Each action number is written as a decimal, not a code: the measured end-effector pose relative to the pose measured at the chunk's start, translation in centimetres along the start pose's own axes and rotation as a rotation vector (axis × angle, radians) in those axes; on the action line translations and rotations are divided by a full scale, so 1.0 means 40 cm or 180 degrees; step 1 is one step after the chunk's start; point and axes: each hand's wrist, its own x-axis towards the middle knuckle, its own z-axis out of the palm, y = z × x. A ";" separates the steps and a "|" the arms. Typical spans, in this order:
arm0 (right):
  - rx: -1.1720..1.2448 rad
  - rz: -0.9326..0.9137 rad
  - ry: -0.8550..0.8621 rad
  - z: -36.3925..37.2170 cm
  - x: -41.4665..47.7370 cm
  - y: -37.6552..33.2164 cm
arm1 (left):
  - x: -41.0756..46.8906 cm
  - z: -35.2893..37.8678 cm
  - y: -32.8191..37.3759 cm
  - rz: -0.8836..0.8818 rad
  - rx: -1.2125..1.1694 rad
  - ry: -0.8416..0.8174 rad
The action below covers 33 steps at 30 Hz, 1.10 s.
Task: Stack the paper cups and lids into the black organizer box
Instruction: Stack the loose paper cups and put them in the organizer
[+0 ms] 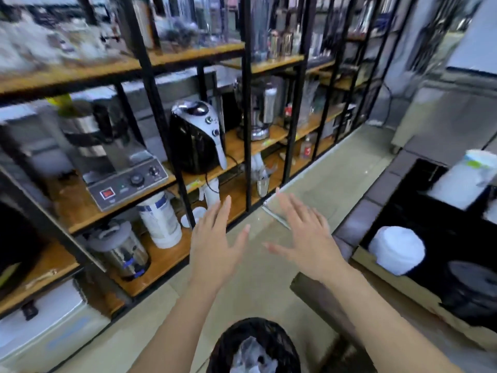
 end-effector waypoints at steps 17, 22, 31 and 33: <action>-0.0686 0.1392 0.1674 -0.571 -0.457 0.400 | -0.034 0.231 0.764 0.1686 -0.0805 -0.0698; -0.0689 0.1865 0.1802 -0.671 -0.611 0.586 | -0.105 0.394 0.963 0.1862 -0.0957 -0.0915; -0.0717 0.2620 0.1741 -0.747 -0.860 0.888 | -0.264 0.688 1.225 0.2292 -0.0813 -0.1489; -0.0661 0.2769 0.1678 -0.739 -0.895 0.934 | -0.292 0.748 1.245 0.2342 -0.0669 -0.1588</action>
